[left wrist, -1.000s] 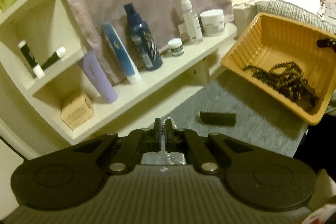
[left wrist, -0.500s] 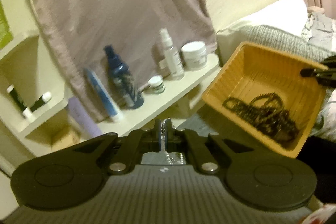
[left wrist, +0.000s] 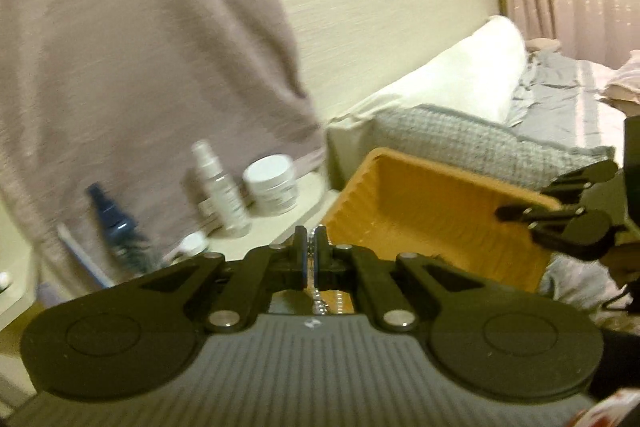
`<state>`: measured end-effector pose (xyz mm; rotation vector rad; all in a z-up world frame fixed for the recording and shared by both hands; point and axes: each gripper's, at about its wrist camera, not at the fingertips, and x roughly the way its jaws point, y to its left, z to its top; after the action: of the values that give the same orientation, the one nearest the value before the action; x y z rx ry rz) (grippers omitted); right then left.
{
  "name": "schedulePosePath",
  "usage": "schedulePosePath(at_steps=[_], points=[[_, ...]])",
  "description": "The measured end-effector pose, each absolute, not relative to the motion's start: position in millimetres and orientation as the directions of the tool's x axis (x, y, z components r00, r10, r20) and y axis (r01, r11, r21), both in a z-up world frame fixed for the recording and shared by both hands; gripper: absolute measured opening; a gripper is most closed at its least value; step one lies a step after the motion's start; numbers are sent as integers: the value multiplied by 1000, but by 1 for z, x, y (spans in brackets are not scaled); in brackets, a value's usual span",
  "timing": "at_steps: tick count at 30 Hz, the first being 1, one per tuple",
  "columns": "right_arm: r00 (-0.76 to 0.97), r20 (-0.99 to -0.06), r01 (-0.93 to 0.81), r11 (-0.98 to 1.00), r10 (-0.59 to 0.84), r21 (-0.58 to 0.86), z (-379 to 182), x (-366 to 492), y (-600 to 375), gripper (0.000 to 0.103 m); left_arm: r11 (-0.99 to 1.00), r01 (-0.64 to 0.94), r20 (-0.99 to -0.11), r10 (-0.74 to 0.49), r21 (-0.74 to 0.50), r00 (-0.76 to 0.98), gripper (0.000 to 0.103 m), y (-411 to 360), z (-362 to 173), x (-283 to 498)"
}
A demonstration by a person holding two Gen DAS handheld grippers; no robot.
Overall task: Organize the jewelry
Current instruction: 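Carry the pearl strand into the orange tray and open the left gripper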
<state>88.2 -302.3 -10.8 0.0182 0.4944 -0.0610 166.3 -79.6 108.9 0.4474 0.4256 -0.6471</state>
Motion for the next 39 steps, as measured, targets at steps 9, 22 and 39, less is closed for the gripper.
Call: schedulePosePath(at_steps=[9, 22, 39], points=[[880, -473, 63, 998, -51, 9, -11, 88, -303, 5, 650, 729, -531, -549, 215, 646, 2, -127, 96, 168], [878, -476, 65, 998, -50, 15, -12, 88, -304, 5, 609, 771, -591, -558, 185, 582, 2, -164, 68, 175], [877, -477, 66, 998, -52, 14, -12, 88, -304, 5, 607, 780, -627, -551, 151, 550, 10, -171, 46, 185]])
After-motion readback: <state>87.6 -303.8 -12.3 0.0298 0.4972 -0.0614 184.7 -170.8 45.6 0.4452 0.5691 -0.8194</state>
